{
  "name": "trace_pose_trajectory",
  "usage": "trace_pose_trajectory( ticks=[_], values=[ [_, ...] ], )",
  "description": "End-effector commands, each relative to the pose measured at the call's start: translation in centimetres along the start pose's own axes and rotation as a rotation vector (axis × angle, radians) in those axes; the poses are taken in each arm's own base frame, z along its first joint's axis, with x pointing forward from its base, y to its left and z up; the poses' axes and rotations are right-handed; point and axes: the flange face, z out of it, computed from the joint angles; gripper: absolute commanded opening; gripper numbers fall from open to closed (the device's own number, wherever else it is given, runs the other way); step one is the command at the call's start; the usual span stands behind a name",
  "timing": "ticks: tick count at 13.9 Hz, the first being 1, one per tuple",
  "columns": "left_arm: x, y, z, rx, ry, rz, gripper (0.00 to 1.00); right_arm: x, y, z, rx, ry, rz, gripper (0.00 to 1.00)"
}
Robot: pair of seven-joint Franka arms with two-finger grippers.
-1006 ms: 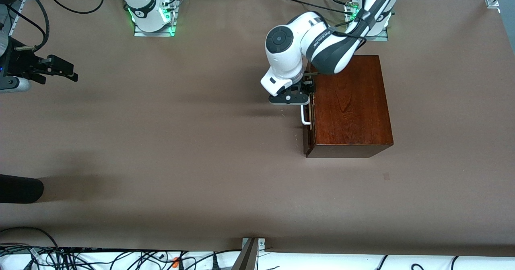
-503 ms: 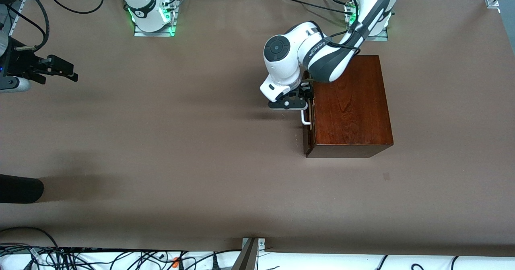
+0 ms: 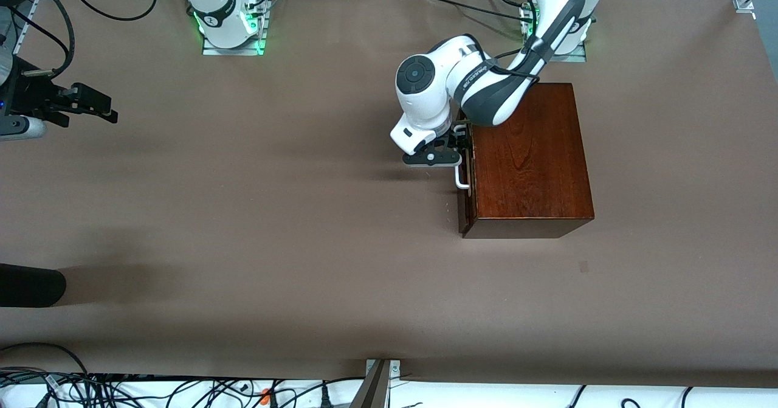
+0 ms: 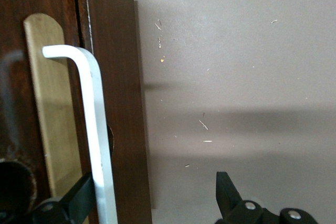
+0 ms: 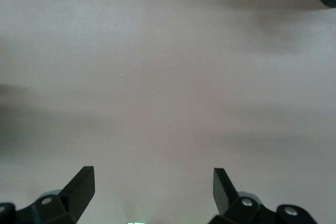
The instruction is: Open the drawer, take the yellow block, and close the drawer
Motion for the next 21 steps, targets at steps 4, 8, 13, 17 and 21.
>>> trace_pose_trajectory(
  ticks=[4, 8, 13, 17, 21],
  values=[
    [0.0, 0.8, -0.1, 0.015, 0.035, 0.005, 1.0, -0.1, -0.2, -0.6, 0.013, 0.0, 0.004, 1.0],
    [0.1, 2.4, 0.3, 0.001, 0.031, -0.008, 1.0, -0.1, -0.2, -0.6, 0.013, 0.0, 0.004, 1.0],
    [-0.4, 5.0, -0.6, -0.025, 0.046, -0.017, 1.0, -0.1, -0.2, -0.6, 0.013, -0.002, 0.004, 1.0],
    [-0.9, 7.2, -0.9, -0.044, 0.051, -0.005, 1.0, -0.1, -0.2, -0.6, 0.013, 0.0, 0.004, 1.0],
    [-1.1, 9.0, -1.3, -0.066, 0.051, 0.007, 1.0, -0.1, -0.2, -0.6, 0.013, 0.0, 0.004, 1.0]
  ],
)
